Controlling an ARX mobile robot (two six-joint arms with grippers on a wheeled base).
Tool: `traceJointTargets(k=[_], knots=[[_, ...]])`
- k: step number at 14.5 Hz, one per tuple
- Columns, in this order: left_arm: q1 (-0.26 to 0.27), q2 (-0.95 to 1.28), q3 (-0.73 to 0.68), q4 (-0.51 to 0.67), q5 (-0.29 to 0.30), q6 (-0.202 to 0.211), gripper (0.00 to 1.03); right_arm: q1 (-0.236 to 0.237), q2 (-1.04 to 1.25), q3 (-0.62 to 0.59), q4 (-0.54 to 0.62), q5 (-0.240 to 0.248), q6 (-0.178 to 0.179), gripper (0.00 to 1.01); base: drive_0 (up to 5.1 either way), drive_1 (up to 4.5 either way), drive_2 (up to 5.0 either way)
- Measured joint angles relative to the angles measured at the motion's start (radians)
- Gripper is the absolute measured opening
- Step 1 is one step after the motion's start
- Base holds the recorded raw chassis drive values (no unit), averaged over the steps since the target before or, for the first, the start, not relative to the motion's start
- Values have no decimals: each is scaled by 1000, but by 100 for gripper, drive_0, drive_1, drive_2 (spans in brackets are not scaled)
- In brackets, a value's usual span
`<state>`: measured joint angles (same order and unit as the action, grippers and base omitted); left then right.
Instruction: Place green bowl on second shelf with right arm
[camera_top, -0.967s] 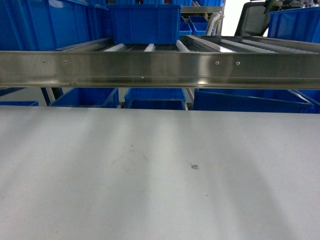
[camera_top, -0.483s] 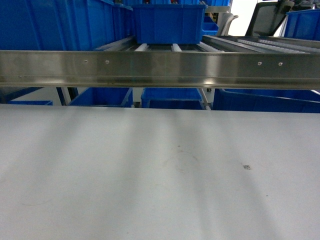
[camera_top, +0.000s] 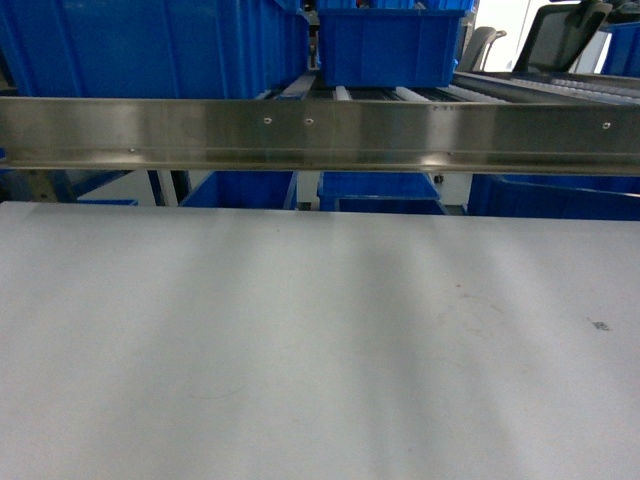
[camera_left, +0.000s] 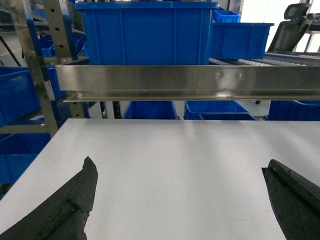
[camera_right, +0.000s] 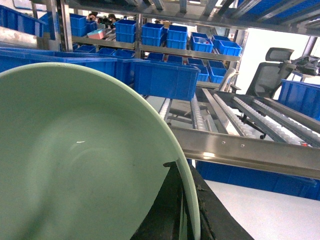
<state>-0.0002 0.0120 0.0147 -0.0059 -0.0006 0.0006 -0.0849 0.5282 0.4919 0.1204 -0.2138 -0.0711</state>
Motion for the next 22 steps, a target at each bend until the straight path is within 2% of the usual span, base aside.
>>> traceJointTargets(k=[22], knots=[[0,0,0,1,-1,0,98,0,0,0,0,0,0,2,-490,149,333]])
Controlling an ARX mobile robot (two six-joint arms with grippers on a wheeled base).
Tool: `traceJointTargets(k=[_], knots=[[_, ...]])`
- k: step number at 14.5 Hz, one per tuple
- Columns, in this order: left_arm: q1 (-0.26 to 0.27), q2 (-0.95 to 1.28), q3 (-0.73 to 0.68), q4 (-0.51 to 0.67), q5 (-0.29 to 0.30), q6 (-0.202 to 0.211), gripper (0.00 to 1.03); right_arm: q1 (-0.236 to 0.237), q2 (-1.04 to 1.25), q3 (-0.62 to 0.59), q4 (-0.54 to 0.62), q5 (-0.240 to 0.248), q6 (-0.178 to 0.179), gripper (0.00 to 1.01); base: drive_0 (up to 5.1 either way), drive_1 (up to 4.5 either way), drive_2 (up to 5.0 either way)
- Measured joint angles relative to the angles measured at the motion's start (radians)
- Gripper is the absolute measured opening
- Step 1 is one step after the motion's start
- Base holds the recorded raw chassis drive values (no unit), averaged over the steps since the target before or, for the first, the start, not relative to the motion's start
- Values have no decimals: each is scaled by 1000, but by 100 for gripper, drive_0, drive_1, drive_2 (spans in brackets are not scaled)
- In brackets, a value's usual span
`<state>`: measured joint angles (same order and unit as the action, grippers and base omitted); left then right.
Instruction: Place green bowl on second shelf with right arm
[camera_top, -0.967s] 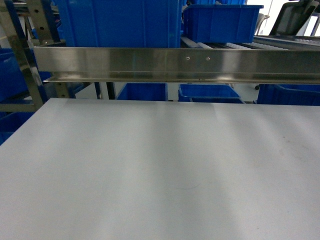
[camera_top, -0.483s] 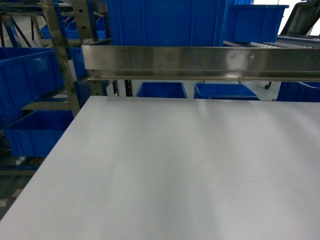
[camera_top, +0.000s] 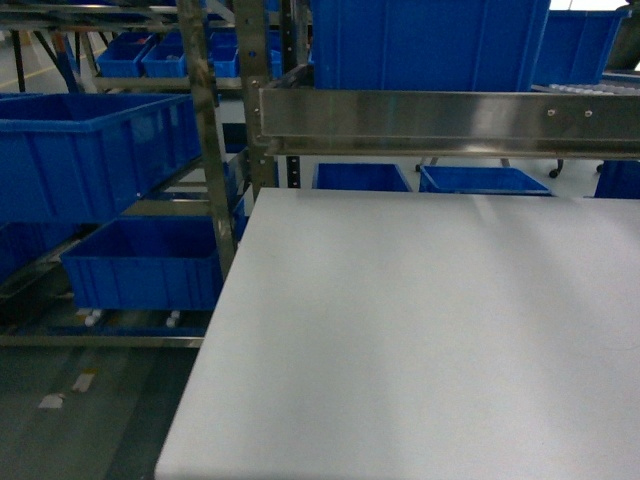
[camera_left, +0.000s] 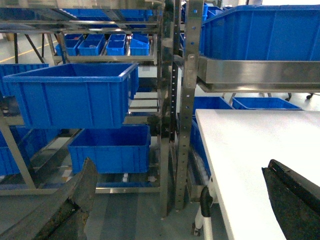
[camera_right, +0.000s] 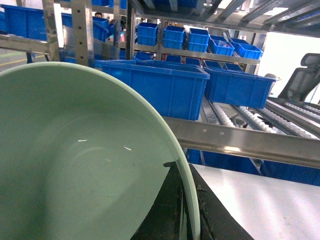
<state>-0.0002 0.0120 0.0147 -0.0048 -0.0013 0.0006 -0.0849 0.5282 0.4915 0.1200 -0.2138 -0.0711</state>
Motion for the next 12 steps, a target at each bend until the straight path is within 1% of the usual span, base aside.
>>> traceJointTargets(k=[2,12], knots=[[0,0,0,0,1,0,98,0,0,0,0,0,0,2,-492,150,329],[0,0,0,-1,0,0,98,0,0,-2,-1,0,0,2,-494,243,243]])
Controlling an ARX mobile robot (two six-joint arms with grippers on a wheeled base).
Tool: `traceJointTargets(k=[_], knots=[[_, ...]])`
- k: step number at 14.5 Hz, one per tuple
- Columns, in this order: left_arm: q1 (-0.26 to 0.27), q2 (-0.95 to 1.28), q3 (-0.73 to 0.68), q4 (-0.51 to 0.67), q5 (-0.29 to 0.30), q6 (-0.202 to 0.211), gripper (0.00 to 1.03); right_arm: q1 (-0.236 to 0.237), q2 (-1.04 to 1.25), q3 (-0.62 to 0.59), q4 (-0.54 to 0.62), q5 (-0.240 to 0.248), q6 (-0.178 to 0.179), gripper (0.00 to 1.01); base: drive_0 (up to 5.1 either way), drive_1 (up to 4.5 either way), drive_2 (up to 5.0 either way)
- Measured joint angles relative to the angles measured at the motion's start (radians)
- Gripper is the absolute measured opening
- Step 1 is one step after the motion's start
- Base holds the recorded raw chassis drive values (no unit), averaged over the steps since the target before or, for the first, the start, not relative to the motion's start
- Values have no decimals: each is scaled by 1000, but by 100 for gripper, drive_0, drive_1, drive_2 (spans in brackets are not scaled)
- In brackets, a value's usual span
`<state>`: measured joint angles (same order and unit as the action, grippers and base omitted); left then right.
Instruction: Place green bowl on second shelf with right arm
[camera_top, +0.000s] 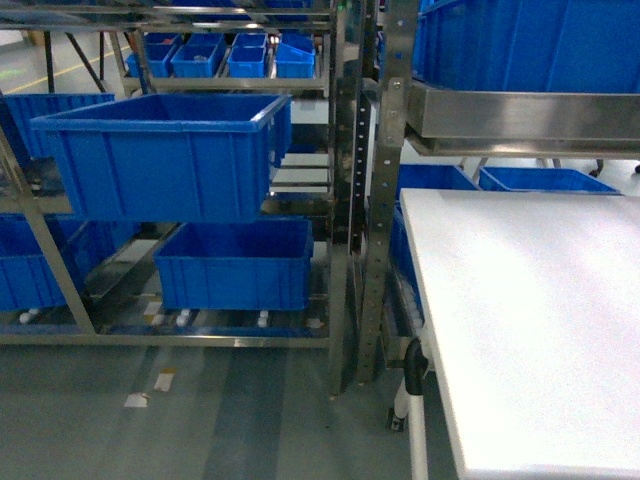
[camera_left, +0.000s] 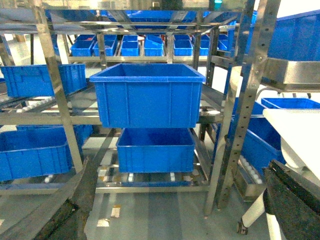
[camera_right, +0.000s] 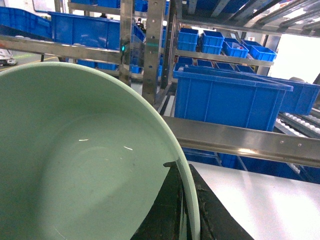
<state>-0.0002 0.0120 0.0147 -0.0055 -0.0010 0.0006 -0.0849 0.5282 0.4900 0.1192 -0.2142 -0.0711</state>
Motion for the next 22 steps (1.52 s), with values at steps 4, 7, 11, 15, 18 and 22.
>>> traceJointTargets(k=[4,7,11,15,18,22], knots=[[0,0,0,1,0,0,98,0,0,0,1,0,0,2,-496,240,240],[0,0,0,1,0,0,98,0,0,0,2,0,0,2,-500,237,237],[0,0,0,0,0,0,98,0,0,0,1,0,0,2,-503,237,237],[0,0,0,0,0,0,98,0,0,0,0,0,0,2,-493,244,244],[0,0,0,0,0,0,98,0,0,-1,0,0,0,2,-488,249,249],[0,0,0,-2,1,0,98,0,0,-1,1,0,0,2,-492,246,246]])
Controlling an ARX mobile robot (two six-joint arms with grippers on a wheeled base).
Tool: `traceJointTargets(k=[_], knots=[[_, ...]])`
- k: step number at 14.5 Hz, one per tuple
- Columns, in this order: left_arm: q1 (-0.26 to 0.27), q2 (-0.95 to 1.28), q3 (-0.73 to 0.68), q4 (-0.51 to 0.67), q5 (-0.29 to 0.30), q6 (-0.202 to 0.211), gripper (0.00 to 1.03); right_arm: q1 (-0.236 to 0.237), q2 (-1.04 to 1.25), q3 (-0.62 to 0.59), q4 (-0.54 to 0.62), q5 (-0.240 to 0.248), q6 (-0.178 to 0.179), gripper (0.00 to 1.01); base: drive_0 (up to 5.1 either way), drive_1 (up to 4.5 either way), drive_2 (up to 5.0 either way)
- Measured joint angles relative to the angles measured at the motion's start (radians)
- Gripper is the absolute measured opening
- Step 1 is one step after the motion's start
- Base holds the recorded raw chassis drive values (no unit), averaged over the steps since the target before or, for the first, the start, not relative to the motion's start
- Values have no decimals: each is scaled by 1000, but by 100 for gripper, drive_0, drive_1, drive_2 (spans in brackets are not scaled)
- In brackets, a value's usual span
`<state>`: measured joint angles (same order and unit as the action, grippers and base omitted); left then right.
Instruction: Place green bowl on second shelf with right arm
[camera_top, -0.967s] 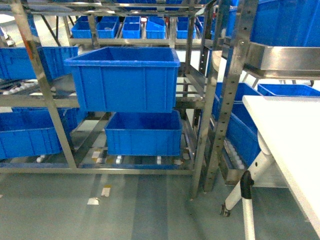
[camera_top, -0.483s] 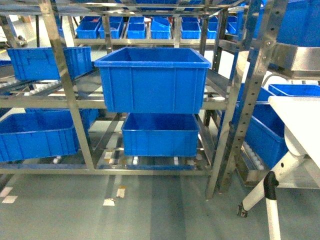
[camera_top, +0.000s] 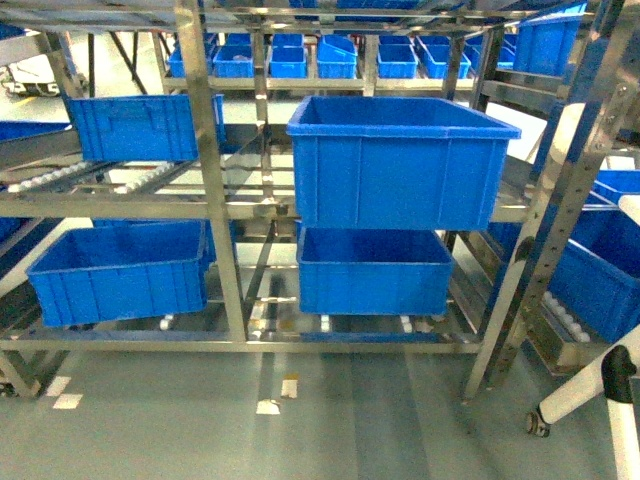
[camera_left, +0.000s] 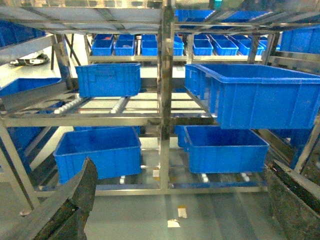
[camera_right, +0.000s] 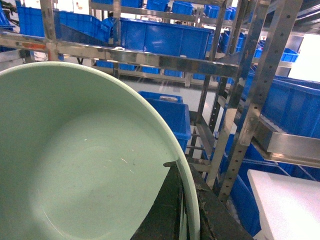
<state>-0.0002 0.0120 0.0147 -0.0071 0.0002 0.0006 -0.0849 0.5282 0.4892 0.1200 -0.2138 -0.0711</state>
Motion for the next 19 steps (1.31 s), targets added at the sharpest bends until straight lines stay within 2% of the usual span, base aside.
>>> traceJointTargets(k=[4,9,19], knots=[[0,0,0,6,-2,0,98,0,0,-1,-2,0,0,2,-492,248,248],[0,0,0,2,-2,0,98,0,0,-1,-1,-1,0,2,0,0,0],[0,0,0,3,-1,0,98,0,0,-1,0,-1,0,2,0,432,-433]])
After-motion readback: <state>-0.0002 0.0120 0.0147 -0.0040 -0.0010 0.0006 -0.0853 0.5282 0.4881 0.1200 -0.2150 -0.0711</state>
